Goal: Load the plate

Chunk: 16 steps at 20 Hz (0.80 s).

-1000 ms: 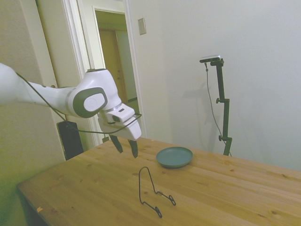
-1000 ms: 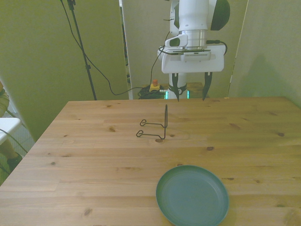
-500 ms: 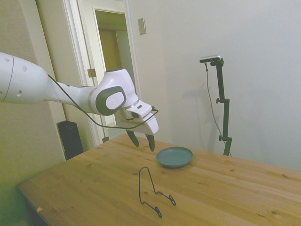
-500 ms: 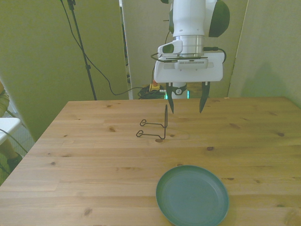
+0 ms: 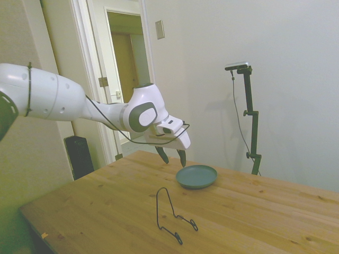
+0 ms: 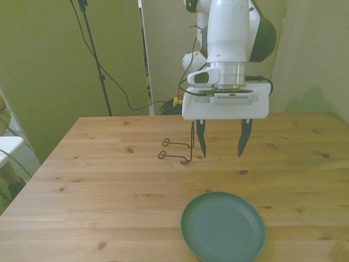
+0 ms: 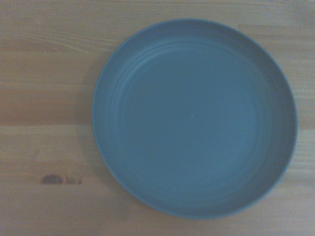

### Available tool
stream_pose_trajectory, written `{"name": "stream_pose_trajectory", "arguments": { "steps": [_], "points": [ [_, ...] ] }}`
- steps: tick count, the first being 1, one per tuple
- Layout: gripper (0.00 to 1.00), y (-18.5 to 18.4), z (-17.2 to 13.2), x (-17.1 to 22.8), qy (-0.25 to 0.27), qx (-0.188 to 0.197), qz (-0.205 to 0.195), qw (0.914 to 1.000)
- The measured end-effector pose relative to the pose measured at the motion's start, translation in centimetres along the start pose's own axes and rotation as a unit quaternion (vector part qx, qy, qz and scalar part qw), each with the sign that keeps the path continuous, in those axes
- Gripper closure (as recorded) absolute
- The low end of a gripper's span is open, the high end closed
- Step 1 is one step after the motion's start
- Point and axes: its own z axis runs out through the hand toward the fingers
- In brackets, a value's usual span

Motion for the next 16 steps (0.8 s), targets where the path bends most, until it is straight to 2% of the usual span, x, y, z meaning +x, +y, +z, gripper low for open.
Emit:
{"name": "stream_pose_trajectory", "arguments": {
  "steps": [10, 16],
  "points": [
    [0.0, -4.7, 5.8, 2.2, 0.009, -0.004, -0.015, 0.9998],
    [0.0, -6.3, 8.5, 1.7, 0.0, -0.004, -0.022, 0.9998]
  ]
}}
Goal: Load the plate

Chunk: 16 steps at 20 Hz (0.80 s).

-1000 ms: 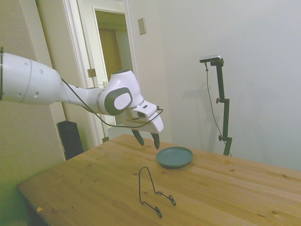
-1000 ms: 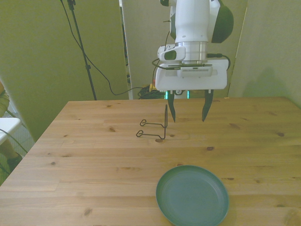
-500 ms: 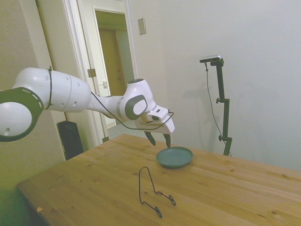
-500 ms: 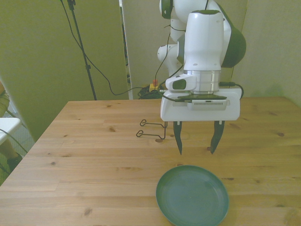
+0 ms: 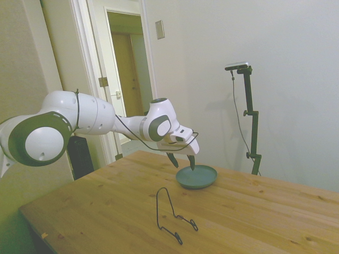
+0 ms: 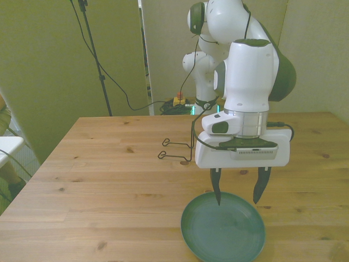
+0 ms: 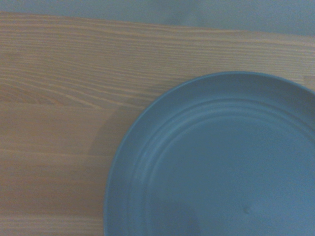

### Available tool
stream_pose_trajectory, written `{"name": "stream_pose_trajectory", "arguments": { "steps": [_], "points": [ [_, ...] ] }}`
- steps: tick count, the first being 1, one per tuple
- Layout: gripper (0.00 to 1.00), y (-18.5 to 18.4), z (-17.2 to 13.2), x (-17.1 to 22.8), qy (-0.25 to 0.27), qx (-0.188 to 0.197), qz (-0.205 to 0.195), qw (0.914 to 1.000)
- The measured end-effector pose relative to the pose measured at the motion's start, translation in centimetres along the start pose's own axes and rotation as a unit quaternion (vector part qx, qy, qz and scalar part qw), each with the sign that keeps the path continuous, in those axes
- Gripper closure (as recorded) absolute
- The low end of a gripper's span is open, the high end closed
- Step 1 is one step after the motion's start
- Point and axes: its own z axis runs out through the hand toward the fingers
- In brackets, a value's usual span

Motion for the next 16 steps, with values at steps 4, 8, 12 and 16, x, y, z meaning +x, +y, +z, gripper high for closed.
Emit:
{"name": "stream_pose_trajectory", "arguments": {
  "steps": [4, 8, 12, 16],
  "points": [
    [0.0, -0.4, 0.9, -0.5, -0.006, -0.002, -0.003, 1.0],
    [0.0, -0.5, 1.9, -0.9, -0.01, -0.006, -0.006, 0.9999],
    [0.0, -0.6, 3.2, -1.1, -0.014, -0.01, -0.007, 0.9998],
    [0.0, -1.0, 4.1, -0.9, -0.014, -0.011, -0.008, 0.9998]
  ]
}}
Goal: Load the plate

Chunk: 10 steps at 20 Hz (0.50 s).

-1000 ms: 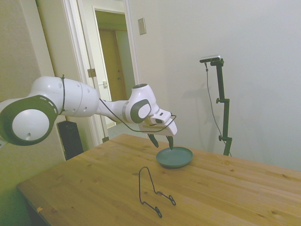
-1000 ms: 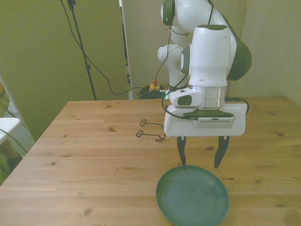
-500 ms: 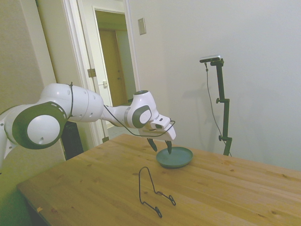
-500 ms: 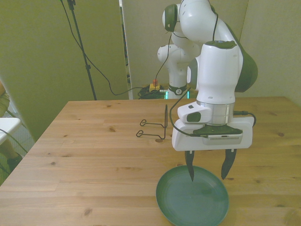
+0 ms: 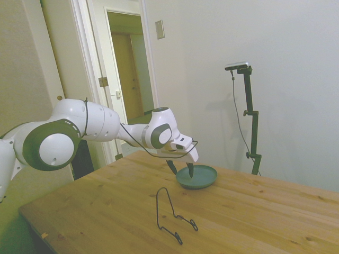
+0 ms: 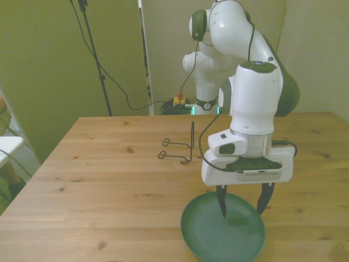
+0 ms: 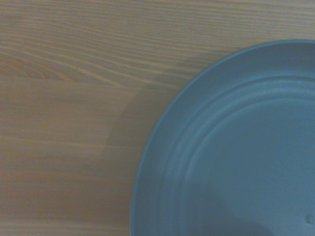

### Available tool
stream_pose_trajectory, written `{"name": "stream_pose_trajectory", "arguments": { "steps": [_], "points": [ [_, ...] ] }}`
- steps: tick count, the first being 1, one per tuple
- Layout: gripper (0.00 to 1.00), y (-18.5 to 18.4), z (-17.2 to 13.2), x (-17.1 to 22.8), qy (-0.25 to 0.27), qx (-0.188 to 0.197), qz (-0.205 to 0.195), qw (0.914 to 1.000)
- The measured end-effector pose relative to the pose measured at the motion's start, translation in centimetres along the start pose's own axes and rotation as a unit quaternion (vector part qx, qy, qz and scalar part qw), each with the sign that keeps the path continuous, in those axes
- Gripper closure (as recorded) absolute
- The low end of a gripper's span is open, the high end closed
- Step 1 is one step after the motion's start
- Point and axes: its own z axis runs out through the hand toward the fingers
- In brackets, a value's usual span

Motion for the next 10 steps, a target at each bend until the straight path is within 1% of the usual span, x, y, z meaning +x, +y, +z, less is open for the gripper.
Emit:
{"name": "stream_pose_trajectory", "arguments": {
  "steps": [4, 7, 10],
  "points": [
    [0.0, -0.4, 0.7, -0.1, 0.002, -0.005, -0.005, 1.0],
    [0.0, -0.6, 1.3, -0.2, 0.011, -0.018, -0.015, 0.9997],
    [0.0, -0.8, 1.3, 0.0, 0.027, -0.031, -0.028, 0.9987]
  ]
}}
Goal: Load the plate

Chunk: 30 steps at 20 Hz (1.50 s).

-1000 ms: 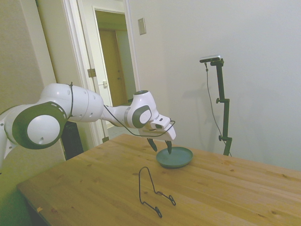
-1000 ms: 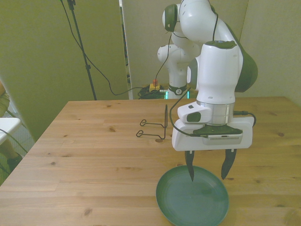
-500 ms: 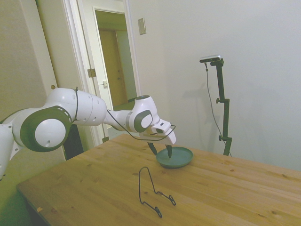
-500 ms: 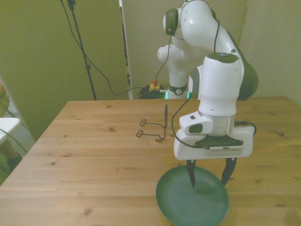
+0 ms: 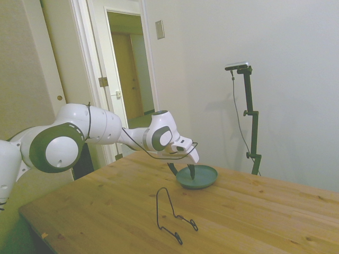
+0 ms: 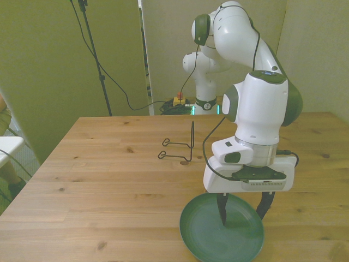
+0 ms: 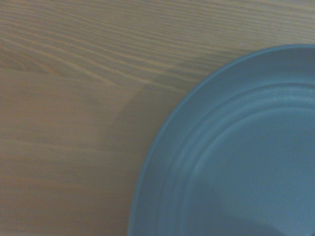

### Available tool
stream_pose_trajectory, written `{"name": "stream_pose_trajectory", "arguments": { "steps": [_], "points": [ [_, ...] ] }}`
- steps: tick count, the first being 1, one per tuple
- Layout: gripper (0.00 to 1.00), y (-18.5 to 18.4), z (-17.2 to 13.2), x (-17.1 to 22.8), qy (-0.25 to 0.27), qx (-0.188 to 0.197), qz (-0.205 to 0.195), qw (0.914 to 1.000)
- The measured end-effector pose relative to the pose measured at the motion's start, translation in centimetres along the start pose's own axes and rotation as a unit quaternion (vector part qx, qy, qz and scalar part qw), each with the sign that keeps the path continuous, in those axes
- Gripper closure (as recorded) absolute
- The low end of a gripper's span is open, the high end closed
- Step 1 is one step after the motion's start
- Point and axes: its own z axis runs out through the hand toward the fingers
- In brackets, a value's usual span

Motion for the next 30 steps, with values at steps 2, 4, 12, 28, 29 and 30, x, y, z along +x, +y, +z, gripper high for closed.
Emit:
{"name": "stream_pose_trajectory", "arguments": {
  "steps": [2, 4, 12, 28, 29, 30],
  "points": [
    [0.0, -0.26, -0.03, 0.14, 0.011, -0.008, -0.008, 0.9999],
    [1.0, -0.51, 0.02, 0.12, 0.017, -0.014, -0.015, 0.9997],
    [1.0, -0.66, 0.03, 0.11, 0.014, -0.019, -0.016, 0.9996],
    [1.0, -0.6, 0.51, -0.08, 0.011, -0.022, -0.015, 0.9996],
    [1.0, -0.52, 0.54, -0.02, 0.011, -0.022, -0.015, 0.9996],
    [1.0, -0.45, 0.54, 0.05, 0.012, -0.022, -0.014, 0.9996]
  ]
}}
